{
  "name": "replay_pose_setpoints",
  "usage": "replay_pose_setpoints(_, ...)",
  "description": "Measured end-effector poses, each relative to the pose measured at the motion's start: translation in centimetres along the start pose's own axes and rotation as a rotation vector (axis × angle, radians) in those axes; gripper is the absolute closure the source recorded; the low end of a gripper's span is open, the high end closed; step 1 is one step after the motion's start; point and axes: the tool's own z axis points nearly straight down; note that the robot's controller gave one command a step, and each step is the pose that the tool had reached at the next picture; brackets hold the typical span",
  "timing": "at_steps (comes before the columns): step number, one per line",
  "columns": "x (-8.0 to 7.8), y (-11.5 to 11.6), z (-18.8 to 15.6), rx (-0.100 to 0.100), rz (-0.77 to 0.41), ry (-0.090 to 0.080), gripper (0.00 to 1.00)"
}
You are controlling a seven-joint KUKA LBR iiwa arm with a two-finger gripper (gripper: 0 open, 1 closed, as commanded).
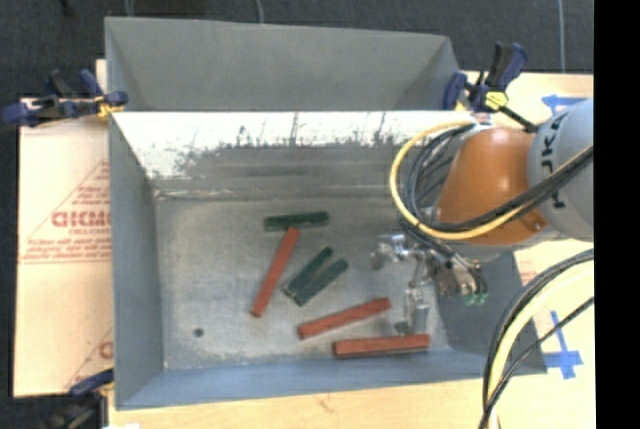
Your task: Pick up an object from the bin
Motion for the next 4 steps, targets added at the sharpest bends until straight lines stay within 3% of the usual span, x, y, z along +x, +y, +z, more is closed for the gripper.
replay_pose_setpoints(1, 2.0, -1.2, 0.7, 0.004, 0.033, 0.004, 0.0)
replay_pose_setpoints(2, 2.1, 6.4, 2.2, 0.003, 0.472, 0.0, 1.0)
replay_pose_setpoints(3, 2.1, 6.3, 2.2, 0.004, 0.471, 0.0, 1.0)
replay_pose_setpoints(4, 1.8, 4.9, -1.8, 0.002, 0.466, 0.011, 1.0)
